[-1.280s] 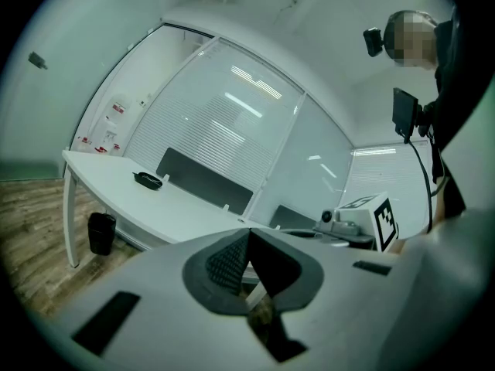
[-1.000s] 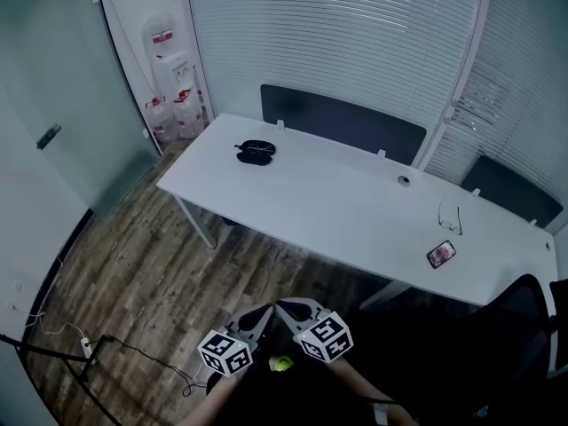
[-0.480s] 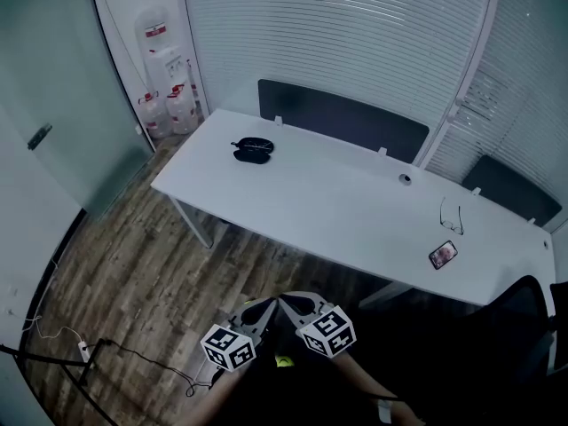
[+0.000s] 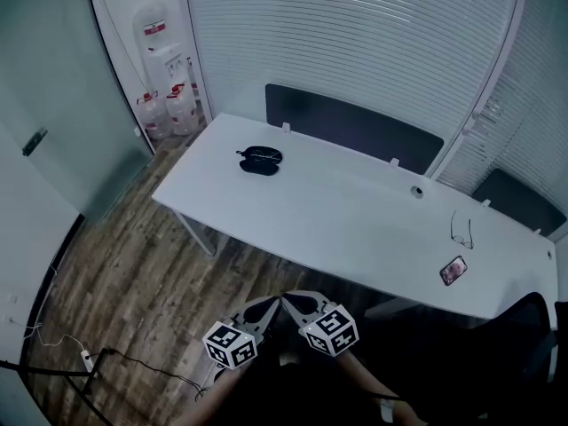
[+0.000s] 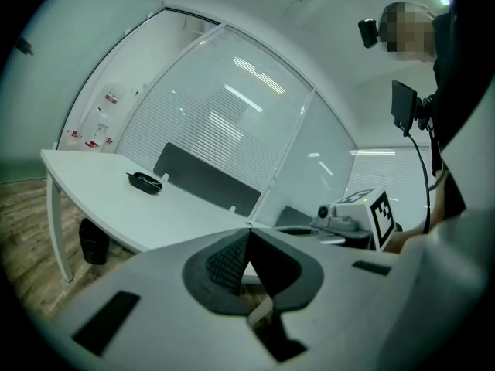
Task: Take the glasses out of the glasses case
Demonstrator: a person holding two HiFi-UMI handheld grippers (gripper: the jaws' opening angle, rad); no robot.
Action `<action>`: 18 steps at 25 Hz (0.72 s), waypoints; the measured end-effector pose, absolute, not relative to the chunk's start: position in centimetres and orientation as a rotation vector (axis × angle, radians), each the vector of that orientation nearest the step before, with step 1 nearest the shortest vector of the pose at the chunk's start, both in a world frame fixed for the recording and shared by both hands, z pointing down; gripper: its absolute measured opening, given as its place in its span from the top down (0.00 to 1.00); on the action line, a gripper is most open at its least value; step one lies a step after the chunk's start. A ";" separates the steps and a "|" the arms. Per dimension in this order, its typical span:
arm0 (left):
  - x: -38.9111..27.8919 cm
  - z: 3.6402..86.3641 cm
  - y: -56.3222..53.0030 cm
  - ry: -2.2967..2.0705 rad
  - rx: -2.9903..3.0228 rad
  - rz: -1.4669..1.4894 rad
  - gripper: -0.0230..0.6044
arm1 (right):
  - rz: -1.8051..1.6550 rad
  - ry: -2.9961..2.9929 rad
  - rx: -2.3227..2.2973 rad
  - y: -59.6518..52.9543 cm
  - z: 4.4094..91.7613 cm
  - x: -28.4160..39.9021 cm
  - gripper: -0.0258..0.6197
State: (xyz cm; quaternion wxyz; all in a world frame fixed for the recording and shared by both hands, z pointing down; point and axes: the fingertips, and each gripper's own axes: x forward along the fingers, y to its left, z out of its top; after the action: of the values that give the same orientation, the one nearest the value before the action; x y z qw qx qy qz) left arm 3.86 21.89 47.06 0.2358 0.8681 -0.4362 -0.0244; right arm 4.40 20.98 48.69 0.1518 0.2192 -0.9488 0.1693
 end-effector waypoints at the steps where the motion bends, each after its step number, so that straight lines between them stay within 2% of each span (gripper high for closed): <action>1: 3.4 47.0 21.3 -1.194 2.379 -0.068 0.95 | 0.489 -2.720 0.633 20.4 48.6 3.9 0.93; 18: -4.0 46.3 11.1 -1.118 2.395 -0.074 0.95 | 0.509 -2.676 0.707 10.2 48.3 -3.3 0.93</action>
State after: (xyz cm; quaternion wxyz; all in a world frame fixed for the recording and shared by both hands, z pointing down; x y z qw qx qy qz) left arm -3.98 11.08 46.28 0.2461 0.8779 -0.4098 -0.0272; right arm -3.29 10.18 48.31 0.1630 0.2480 -0.9382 0.1783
